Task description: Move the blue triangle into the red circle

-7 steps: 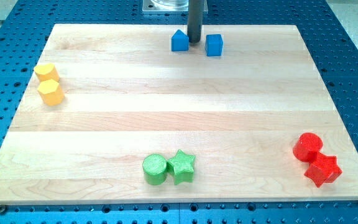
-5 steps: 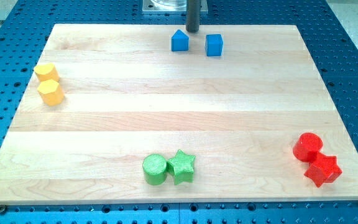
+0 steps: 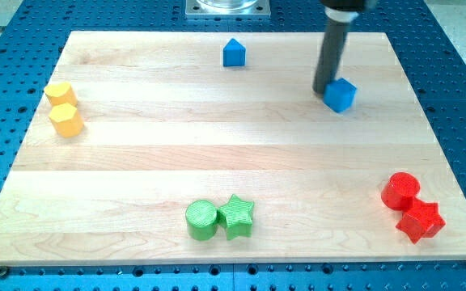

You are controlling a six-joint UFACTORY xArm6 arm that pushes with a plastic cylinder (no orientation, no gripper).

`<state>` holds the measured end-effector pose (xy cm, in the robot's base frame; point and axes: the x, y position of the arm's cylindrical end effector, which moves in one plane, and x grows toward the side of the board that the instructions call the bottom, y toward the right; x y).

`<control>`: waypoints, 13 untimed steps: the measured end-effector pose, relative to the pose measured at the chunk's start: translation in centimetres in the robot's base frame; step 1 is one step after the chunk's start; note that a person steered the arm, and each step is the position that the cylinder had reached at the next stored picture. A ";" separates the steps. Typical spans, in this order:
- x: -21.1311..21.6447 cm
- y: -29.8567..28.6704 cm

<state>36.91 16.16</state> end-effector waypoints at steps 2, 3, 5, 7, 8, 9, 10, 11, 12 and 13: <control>2.0 1.7; 1.9 2.6; 5.2 5.1; 5.0 6.9; 8.6 8.5; 11.4 8.5; 9.4 8.5; 9.2 7.3; 13.8 6.5; 10.1 3.4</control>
<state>47.04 19.54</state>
